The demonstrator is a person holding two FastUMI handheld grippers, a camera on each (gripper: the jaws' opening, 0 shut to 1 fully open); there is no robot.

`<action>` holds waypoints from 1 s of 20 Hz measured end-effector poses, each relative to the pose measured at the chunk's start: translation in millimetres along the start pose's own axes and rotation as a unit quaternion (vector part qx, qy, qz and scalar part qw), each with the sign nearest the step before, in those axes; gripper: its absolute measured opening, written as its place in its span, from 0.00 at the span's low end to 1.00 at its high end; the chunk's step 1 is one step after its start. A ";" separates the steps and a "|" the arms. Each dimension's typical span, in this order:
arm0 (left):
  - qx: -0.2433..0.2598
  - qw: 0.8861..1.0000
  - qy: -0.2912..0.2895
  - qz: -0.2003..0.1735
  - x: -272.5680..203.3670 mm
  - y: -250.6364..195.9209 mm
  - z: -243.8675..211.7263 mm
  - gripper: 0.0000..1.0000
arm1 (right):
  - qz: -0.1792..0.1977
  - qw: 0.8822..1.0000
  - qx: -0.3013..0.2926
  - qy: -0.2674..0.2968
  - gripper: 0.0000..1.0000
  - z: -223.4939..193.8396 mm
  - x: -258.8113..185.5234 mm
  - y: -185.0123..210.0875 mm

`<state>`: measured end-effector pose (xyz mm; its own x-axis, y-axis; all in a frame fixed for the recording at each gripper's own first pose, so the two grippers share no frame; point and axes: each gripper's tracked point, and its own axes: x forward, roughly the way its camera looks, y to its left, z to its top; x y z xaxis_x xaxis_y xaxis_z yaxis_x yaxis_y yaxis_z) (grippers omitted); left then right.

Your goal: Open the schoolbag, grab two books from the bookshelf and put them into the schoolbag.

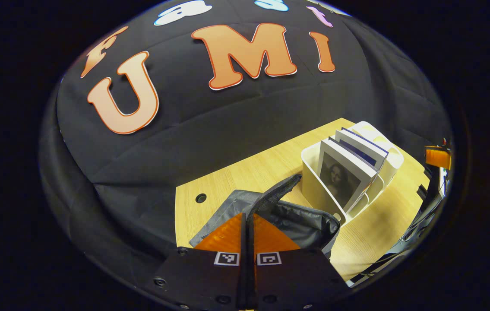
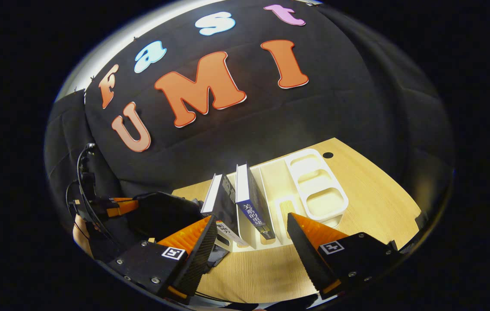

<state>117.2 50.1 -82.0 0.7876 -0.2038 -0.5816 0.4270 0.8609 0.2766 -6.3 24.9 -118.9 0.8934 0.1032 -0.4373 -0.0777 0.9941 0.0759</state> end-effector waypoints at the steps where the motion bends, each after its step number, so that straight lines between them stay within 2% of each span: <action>1: -0.010 1.000 -0.005 -0.003 1.7 3.2 5.4 0.00 | 0.002 1.000 -0.011 0.006 0.97 -0.8 2.6 7.1; 4: -0.039 0.999 -0.007 -0.004 8.4 22.4 13.0 0.01 | 0.015 0.999 -0.044 0.026 0.97 7.3 8.4 37.1; 8: -0.044 0.999 -0.018 -0.020 10.6 31.0 26.2 0.01 | 0.033 0.995 -0.095 -0.002 0.97 57.1 11.0 85.3; 10: -0.043 0.999 -0.017 -0.021 13.6 31.1 27.9 0.01 | 0.029 0.992 -0.119 0.002 0.97 74.8 21.0 100.9; 13: -0.048 0.998 -0.013 -0.037 14.6 19.8 25.4 0.01 | -0.001 0.990 -0.138 0.014 0.97 94.1 43.1 109.6; 17: -0.043 0.998 -0.013 -0.038 14.4 21.9 20.9 0.01 | 0.010 0.991 -0.103 0.083 0.97 82.8 81.8 128.3; 19: -0.048 0.998 -0.012 -0.040 13.2 22.9 16.8 0.01 | -0.010 0.988 -0.102 0.120 0.98 70.1 110.4 123.1; 20: -0.049 0.998 -0.011 -0.041 12.7 23.4 15.9 0.01 | -0.033 0.985 -0.107 0.128 0.98 67.5 114.5 115.0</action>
<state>144.3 60.3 -70.8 0.7624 -0.2845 -0.5813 0.4457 0.8821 0.1528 116.9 148.8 -99.8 0.7609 0.0152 -0.6487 -0.1382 0.9806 -0.1390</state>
